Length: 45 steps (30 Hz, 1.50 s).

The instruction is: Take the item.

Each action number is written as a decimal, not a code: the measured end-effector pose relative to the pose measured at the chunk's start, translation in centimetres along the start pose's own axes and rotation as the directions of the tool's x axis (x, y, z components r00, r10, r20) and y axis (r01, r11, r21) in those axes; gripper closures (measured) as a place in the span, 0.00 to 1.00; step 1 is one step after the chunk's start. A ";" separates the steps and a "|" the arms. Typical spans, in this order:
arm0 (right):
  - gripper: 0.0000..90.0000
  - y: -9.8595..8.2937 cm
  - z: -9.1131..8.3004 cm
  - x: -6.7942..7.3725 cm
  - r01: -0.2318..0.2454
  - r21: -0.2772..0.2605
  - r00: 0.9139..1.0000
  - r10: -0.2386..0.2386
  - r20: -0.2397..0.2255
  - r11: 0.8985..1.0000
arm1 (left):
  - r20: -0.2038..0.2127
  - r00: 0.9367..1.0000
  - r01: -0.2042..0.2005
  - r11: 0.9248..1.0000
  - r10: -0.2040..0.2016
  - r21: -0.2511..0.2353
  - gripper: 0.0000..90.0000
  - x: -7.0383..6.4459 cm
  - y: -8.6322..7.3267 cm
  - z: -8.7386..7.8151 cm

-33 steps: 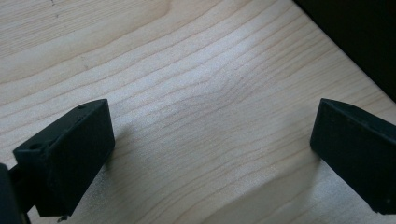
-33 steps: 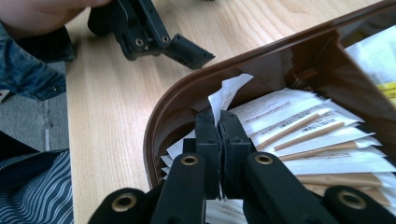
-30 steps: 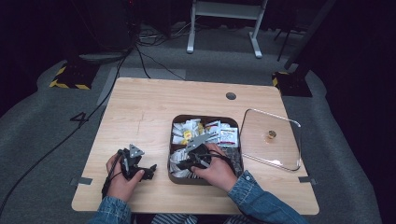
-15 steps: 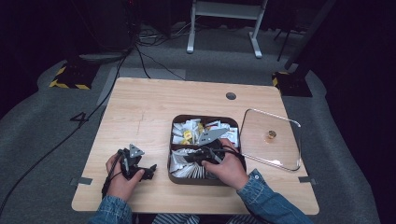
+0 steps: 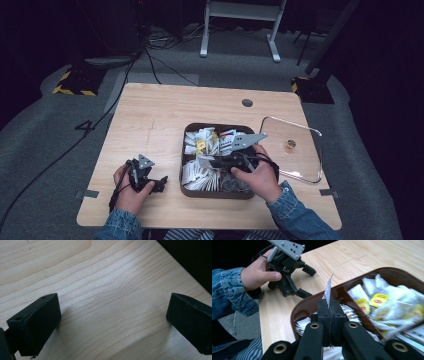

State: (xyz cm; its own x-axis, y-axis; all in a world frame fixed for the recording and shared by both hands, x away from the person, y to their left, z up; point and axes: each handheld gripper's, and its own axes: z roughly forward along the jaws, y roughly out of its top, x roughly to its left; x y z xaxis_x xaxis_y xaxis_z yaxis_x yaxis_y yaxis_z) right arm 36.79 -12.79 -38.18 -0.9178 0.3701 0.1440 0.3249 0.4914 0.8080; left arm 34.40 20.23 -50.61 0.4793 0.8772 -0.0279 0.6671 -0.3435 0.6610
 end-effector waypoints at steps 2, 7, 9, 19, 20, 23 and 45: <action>1.00 -0.2 -0.8 -0.2 -0.003 -0.003 1.000 0.003 0.009 1.000 | 0.000 1.000 0.000 1.000 0.000 0.000 0.00 0.0 0.0 0.0; 1.00 -0.7 -2.9 -0.8 -0.016 -0.028 0.999 0.017 0.039 0.999 | -0.003 1.000 -0.001 1.000 0.001 0.000 0.00 0.0 0.0 0.0; 1.00 -1.0 -3.6 -0.9 -0.015 -0.031 0.999 0.017 0.046 0.999 | -0.003 1.000 -0.002 1.000 0.002 0.000 0.00 0.0 0.0 0.0; 1.00 -1.9 -7.3 -1.8 -0.028 -0.067 0.994 0.036 0.107 0.997 | -0.002 1.000 -0.002 1.000 0.002 0.002 0.00 0.0 -0.1 -0.1; 1.00 -2.0 -7.6 -2.0 -0.032 -0.071 0.993 0.040 0.115 0.997 | -0.001 1.000 0.000 1.000 0.000 0.001 0.00 0.0 -0.1 -0.1; 1.00 -2.2 -8.1 -2.3 -0.042 -0.075 0.991 0.051 0.127 0.996 | -0.002 1.000 -0.002 1.000 0.002 0.002 0.00 0.0 -0.1 -0.1; 1.00 -5.0 -11.0 -4.3 -0.090 -0.044 0.963 0.098 0.251 0.995 | 0.001 1.000 -0.005 1.000 0.005 0.001 0.00 0.0 0.0 0.0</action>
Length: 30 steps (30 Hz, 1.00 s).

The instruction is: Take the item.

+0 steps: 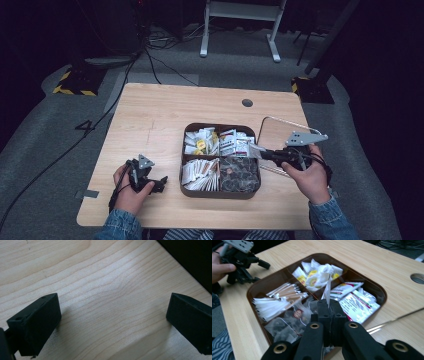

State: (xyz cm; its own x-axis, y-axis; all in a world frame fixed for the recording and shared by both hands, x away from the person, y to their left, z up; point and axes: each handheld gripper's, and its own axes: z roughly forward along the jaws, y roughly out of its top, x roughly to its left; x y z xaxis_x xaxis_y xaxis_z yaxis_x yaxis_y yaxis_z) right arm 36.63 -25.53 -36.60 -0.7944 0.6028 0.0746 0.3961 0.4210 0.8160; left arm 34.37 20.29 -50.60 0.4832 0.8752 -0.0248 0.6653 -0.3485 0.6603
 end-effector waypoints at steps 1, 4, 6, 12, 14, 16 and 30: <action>1.00 -0.2 -0.1 -0.1 -0.002 0.005 1.000 0.002 0.007 1.000 | 0.001 1.000 -0.001 1.000 0.001 0.000 0.00 0.0 0.0 0.0; 1.00 -0.5 -0.2 -0.5 -0.011 0.019 0.999 0.010 0.030 1.000 | 0.000 1.000 0.000 1.000 0.000 0.000 0.00 0.0 0.0 0.0; 1.00 -0.7 -0.3 -0.8 -0.015 0.028 0.999 0.014 0.043 0.999 | 0.001 1.000 0.000 1.000 0.000 0.000 0.00 0.0 0.0 0.0; 1.00 -2.3 -0.5 -1.9 -0.051 0.073 0.996 0.045 0.081 0.996 | 0.000 1.000 0.000 1.000 0.000 0.000 0.00 0.0 0.0 0.0; 1.00 -2.7 -0.6 -2.2 -0.062 0.083 0.994 0.055 0.090 0.995 | 0.000 1.000 0.000 1.000 0.000 -0.001 0.00 0.0 0.0 0.0; 1.00 -3.0 -0.6 -2.3 -0.068 0.089 0.994 0.060 0.094 0.994 | 0.000 1.000 0.000 1.000 0.000 0.000 0.00 0.0 0.0 0.0; 1.00 -6.1 0.5 -3.8 -0.136 0.198 0.988 0.119 0.098 0.971 | 0.001 1.000 0.000 1.000 0.000 -0.001 0.00 0.0 0.0 0.0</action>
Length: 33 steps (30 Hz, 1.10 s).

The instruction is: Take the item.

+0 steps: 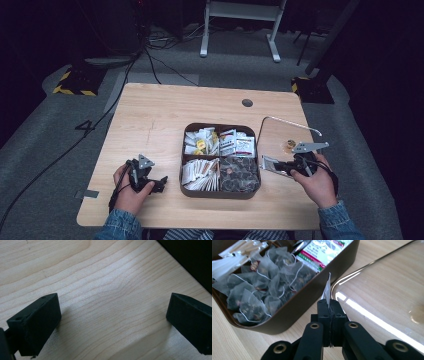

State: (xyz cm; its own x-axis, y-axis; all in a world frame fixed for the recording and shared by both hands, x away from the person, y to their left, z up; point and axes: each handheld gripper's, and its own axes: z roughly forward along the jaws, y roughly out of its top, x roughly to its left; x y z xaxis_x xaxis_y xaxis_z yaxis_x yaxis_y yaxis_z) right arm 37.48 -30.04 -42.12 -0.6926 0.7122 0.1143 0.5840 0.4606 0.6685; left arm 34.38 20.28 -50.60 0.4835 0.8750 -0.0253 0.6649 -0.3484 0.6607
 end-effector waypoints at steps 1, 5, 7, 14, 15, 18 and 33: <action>1.00 -0.1 0.1 0.0 -0.004 0.007 1.000 0.004 -0.002 1.000 | 0.000 1.000 0.000 1.000 0.000 0.000 0.00 0.0 0.0 0.0; 1.00 -0.4 0.6 -0.3 -0.019 0.036 1.000 0.019 -0.020 0.999 | 0.000 1.000 -0.001 1.000 0.001 0.001 0.00 0.0 0.0 0.0; 1.00 -0.6 0.9 -0.4 -0.023 0.050 0.999 0.024 -0.026 0.999 | 0.000 1.000 0.000 1.000 0.000 0.001 0.00 0.0 0.0 0.0; 1.00 -1.0 1.5 -0.3 -0.043 0.085 0.997 0.048 -0.060 0.995 | 0.000 1.000 0.000 1.000 0.000 0.000 0.00 0.0 0.0 0.0; 1.00 -1.0 1.5 -0.3 -0.043 0.085 0.997 0.048 -0.060 0.995 | 0.000 1.000 0.000 1.000 0.000 0.000 0.00 0.0 0.0 0.0; 1.00 -1.2 1.7 -0.1 -0.044 0.097 0.997 0.050 -0.065 0.994 | -0.001 1.000 -0.001 1.000 0.001 0.000 0.00 0.0 0.0 0.0; 0.89 -1.6 2.7 0.1 -0.054 0.139 0.994 0.066 -0.083 0.989 | -0.001 1.000 -0.001 1.000 0.001 0.000 0.00 0.0 0.0 0.0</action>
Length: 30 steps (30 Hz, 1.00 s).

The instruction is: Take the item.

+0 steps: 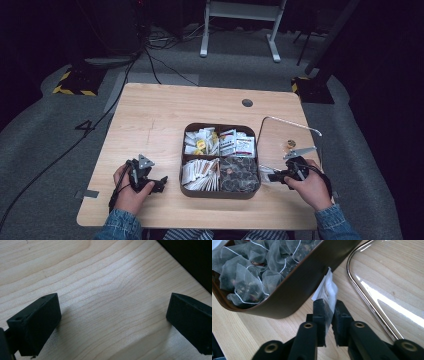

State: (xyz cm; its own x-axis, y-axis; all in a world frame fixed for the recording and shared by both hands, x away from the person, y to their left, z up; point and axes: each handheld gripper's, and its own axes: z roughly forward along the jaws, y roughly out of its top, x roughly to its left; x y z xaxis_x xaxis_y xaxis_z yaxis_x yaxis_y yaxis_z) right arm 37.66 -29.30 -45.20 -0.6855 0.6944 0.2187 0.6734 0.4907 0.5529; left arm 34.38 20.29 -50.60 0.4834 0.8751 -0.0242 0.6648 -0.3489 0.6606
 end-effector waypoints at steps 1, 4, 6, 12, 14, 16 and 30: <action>0.87 0.0 0.0 0.0 0.001 -0.001 1.000 -0.001 0.002 1.000 | 0.000 1.000 0.000 1.000 0.000 0.000 0.00 0.0 0.0 0.0; 0.78 -0.1 0.1 -0.1 -0.003 -0.001 1.000 0.003 0.014 1.000 | 0.000 1.000 0.000 1.000 0.000 0.000 0.00 0.0 0.0 0.0; 0.77 -0.1 0.2 -0.2 -0.001 0.000 1.000 0.001 0.015 1.000 | 0.000 1.000 0.000 1.000 0.000 0.000 0.00 0.0 0.0 0.0; 0.58 -0.3 0.6 -0.4 -0.019 0.012 0.999 0.018 0.030 1.000 | 0.000 1.000 0.000 1.000 0.000 0.000 0.00 0.0 0.0 0.0; 0.55 -0.2 0.5 -0.4 -0.020 0.007 0.999 0.020 0.039 1.000 | 0.000 1.000 0.000 1.000 0.000 0.000 0.00 0.0 0.0 0.0; 0.52 -0.2 0.3 -0.4 -0.019 -0.013 0.997 0.020 0.068 1.000 | 0.000 1.000 0.000 1.000 0.000 0.000 0.00 0.0 0.0 0.0; 0.52 -0.3 -0.5 -0.1 -0.035 0.029 0.996 0.032 0.083 0.999 | 0.004 1.000 0.004 1.000 -0.004 -0.001 0.00 0.0 0.1 0.1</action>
State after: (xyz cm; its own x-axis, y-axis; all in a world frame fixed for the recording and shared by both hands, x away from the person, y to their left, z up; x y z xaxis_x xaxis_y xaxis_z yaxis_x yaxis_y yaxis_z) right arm 37.39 -29.75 -44.95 -0.6381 0.7513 0.1685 0.7046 0.4817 0.5210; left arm 34.48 20.23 -50.61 0.4828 0.8752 -0.0298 0.6659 -0.3448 0.6615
